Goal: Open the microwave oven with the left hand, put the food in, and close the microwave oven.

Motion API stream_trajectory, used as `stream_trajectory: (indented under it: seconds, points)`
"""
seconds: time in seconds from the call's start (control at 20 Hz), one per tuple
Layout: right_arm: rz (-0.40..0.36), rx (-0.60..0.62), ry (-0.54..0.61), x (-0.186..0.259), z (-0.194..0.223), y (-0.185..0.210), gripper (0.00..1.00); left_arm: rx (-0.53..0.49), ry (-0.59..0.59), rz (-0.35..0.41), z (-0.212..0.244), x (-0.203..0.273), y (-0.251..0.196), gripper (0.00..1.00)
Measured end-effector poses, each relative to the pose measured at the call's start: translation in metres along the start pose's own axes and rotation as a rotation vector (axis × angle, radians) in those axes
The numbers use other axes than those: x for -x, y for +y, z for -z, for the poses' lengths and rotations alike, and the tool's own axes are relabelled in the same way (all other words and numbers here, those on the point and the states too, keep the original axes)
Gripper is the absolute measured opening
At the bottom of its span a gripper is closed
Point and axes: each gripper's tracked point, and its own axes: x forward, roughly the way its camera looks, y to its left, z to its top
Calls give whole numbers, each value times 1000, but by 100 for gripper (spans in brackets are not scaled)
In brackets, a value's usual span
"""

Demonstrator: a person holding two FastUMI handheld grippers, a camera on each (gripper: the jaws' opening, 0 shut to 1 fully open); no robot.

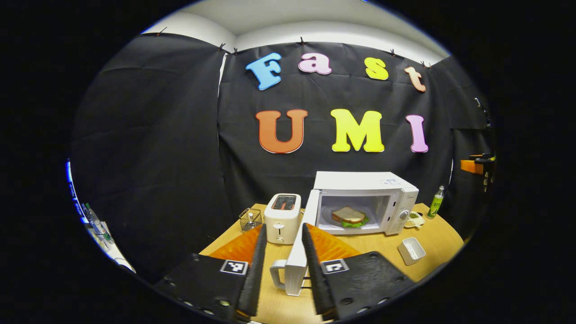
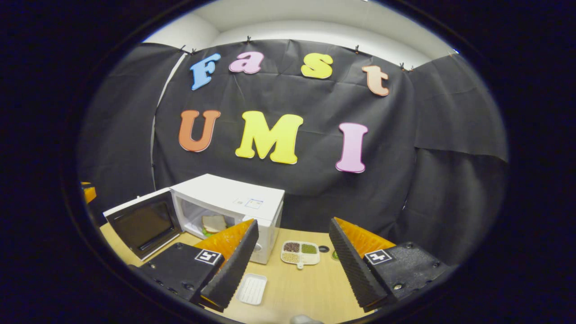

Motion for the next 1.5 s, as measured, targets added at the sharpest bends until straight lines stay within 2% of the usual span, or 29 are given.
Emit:
stream_trajectory:
  seconds: [0.05,0.1,0.15,0.2,0.25,0.3,0.35,0.4,0.45,0.55,0.6,0.65,0.7,0.75,0.9,0.95,1.0,1.25,1.3,1.35,1.5]
  points:
    - [2,5,0,2,-1,-2,94,-11,6,-12,5,-6,7,22]
    - [4,9,3,3,-1,-3,93,-19,17,-39,12,-10,14,10]
    - [3,14,-2,5,-3,-4,100,-24,38,-51,22,-14,22,4]
    - [6,17,-1,7,-4,-5,93,-29,55,-65,34,-21,27,2]
    - [6,17,4,10,-3,-6,94,-35,69,-65,40,-20,32,0]
    - [8,16,8,13,-4,-7,94,-50,66,-63,46,-27,39,0]
    - [11,13,12,16,-4,-9,100,-59,76,-53,57,-30,40,0]
    - [16,13,17,19,-4,-11,100,-71,89,-41,67,-37,42,0]
    - [20,11,26,21,-3,-14,94,-71,88,-21,75,-45,43,0]
    - [37,5,39,26,-2,-21,93,-63,99,-5,90,-59,44,0]
    - [45,-3,46,29,-2,-23,94,-61,103,1,96,-66,45,0]
    - [51,-12,54,32,1,-25,100,-57,116,3,102,-71,45,0]
    - [58,-15,61,34,3,-26,94,-51,118,25,105,-75,42,0]
    - [71,-13,74,35,8,-30,100,-50,119,32,108,-79,39,0]
    - [97,-32,99,42,17,-35,100,-63,142,67,119,-82,31,0]
    - [103,-39,108,44,19,-35,94,-65,143,82,119,-82,27,0]
    - [108,-41,114,46,21,-36,100,-73,144,96,119,-81,22,0]
    - [123,-53,141,55,30,-38,100,-123,122,204,108,-71,-20,0]
    - [125,-50,145,57,31,-37,100,-131,117,224,106,-69,-29,9]
    - [129,-49,149,59,33,-38,100,-138,109,246,104,-67,-40,0]
    - [135,-49,161,63,35,-42,100,-155,100,305,100,-65,-71,0]
